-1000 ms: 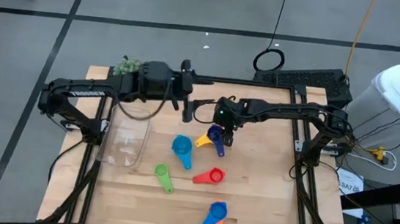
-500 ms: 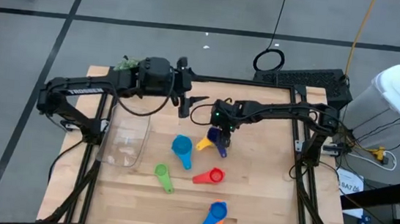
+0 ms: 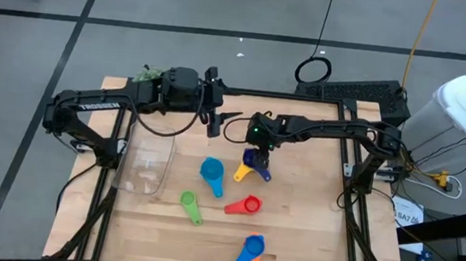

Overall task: Nest measuring cups in basket
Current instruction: Stack the top stacked measuring cup on top of the blue measuring cup

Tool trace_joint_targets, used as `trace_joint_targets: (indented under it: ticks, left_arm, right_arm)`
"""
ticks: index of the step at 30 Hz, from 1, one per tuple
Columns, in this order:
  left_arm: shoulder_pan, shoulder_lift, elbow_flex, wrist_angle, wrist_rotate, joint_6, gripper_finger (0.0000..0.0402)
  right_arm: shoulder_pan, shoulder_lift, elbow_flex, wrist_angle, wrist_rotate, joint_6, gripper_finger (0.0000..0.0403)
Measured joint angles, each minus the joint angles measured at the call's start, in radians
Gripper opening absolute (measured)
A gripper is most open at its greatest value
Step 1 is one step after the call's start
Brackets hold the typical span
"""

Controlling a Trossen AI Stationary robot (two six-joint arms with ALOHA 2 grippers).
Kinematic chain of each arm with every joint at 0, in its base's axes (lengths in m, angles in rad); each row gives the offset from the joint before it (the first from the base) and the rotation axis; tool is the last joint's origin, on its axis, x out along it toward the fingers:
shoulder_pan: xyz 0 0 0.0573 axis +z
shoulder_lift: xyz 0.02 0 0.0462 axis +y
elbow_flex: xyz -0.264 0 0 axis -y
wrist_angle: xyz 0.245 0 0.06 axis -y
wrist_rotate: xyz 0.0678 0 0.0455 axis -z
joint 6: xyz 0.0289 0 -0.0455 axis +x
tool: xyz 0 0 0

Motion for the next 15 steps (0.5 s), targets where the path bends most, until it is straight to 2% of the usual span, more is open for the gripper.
trace_joint_targets:
  ticks: [5,15]
  left_arm:
    - [0.000,0.000,0.000,-0.017,0.000,-0.002,0.0257]
    - [0.000,-0.001,0.000,-0.153,-0.010,-0.031,0.0257]
  right_arm:
    - [0.000,0.021,0.000,0.013,-0.004,-0.017,0.0176]
    - [0.000,0.046,-0.025,0.089,-0.030,-0.030,0.0176]
